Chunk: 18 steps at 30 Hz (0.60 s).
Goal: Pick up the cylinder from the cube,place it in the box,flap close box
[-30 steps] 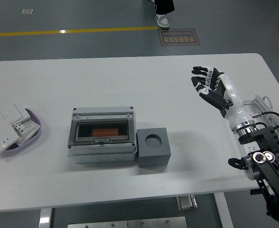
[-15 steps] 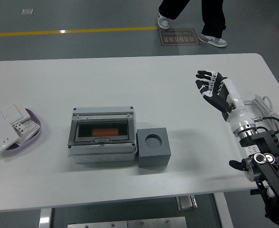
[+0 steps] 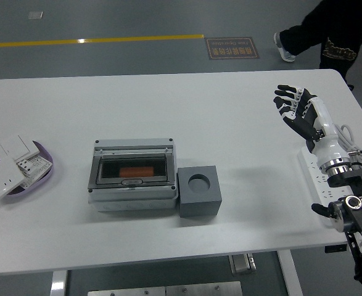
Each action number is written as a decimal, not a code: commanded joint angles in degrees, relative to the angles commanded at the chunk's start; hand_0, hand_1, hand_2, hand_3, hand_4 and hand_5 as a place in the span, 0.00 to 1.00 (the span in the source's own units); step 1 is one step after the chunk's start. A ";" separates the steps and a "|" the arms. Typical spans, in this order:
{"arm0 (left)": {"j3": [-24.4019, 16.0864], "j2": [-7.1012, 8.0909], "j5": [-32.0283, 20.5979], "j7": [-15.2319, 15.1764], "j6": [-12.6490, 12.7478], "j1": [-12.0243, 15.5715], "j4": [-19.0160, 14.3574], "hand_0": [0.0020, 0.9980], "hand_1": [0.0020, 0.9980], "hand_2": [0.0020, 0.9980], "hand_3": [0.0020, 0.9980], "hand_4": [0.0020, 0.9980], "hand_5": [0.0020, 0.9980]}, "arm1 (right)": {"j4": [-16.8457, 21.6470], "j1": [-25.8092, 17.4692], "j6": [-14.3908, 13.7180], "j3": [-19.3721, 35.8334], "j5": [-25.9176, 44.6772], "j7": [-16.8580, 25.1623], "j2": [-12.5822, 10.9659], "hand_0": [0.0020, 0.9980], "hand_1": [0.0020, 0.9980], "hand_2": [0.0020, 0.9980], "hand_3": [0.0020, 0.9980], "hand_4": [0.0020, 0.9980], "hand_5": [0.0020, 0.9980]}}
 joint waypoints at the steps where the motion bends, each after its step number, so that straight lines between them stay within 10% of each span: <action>1: 0.00 -0.04 -0.01 -0.03 0.00 -0.06 0.00 0.64 0.67 0.66 0.70 0.75 0.32 | 0.05 0.07 -0.01 0.21 -0.20 -0.04 0.00 0.72 0.68 0.71 0.70 0.68 0.34; 18: -1.31 -0.27 1.37 0.34 0.01 -0.24 0.00 0.64 0.67 0.66 0.70 0.75 0.32 | -0.66 0.53 0.08 1.12 0.21 0.28 -0.03 0.73 0.68 0.71 0.70 0.68 0.35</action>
